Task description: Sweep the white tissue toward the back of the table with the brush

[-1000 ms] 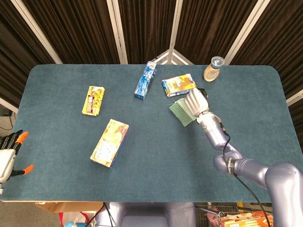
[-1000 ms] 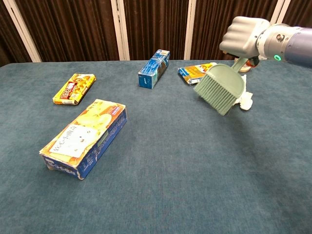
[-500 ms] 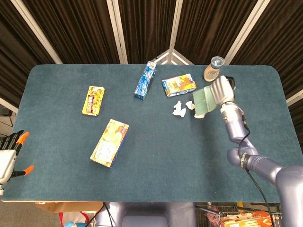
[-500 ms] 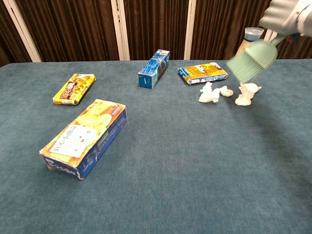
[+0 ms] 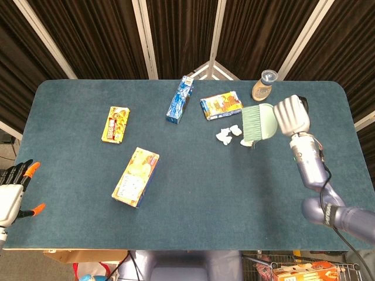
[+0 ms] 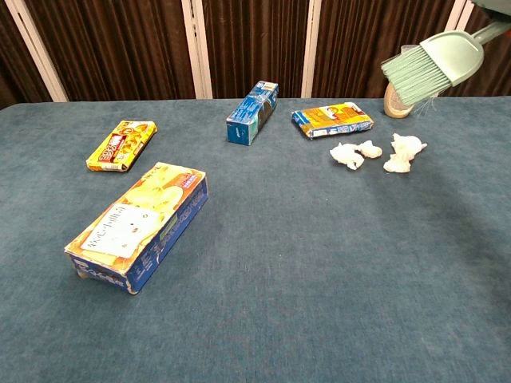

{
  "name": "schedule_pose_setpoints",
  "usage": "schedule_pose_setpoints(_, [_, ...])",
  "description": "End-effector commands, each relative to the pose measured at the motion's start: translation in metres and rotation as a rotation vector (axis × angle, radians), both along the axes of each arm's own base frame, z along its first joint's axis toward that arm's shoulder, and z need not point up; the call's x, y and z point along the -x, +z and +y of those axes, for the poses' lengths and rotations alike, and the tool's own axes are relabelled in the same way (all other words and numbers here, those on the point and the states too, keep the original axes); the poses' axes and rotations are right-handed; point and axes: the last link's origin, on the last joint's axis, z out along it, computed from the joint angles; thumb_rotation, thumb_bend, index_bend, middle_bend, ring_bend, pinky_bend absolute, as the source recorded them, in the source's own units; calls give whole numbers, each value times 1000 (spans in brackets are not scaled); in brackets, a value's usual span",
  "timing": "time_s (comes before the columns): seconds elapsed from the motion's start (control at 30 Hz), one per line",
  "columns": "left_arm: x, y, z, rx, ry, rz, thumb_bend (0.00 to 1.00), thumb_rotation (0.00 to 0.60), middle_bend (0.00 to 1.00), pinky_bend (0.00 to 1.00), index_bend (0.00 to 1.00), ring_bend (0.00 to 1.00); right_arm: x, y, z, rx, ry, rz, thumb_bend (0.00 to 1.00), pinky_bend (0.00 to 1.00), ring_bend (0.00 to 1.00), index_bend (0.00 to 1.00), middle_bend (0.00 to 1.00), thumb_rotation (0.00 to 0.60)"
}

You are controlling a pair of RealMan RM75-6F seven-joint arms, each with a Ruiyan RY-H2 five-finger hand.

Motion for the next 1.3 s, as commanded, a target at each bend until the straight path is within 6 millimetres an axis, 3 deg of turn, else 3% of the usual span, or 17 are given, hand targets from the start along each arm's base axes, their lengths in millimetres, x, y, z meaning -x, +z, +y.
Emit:
schedule_pose_setpoints(0.03, [-1, 0, 0, -1, -5, -1, 0, 600, 0, 0, 0, 0, 8, 6, 32, -23, 5, -105, 733, 972, 1000, 869, 1000, 600])
schedule_pose_setpoints(0.2, [-4, -1, -1, -2, -23, 2, 0, 600, 0, 0, 0, 0, 16, -9, 59, -56, 11, -123, 734, 972, 1000, 871, 1000, 600])
schedule_pose_setpoints(0.37, [-5, -4, -1, -1, -31, 6, 0, 600, 0, 0, 0, 0, 18, -28, 62, -57, 33, -94, 734, 972, 1000, 876, 1000, 600])
schedule_pose_setpoints(0.67, [-3, -5, 1, 7, -21, 9, 0, 600, 0, 0, 0, 0, 6, -69, 40, -62, 64, -71, 734, 972, 1000, 876, 1000, 600])
schedule_pose_setpoints(0.93, [-1, -4, 2, 22, -1, 0, 0, 600, 0, 0, 0, 0, 3, -106, 7, -73, 49, -15, 733, 972, 1000, 876, 1000, 600])
schedule_pose_setpoints(1.3, [3, -2, 3, 29, 33, -13, 0, 600, 0, 0, 0, 0, -5, -146, -11, -74, 102, 24, 734, 972, 1000, 876, 1000, 600])
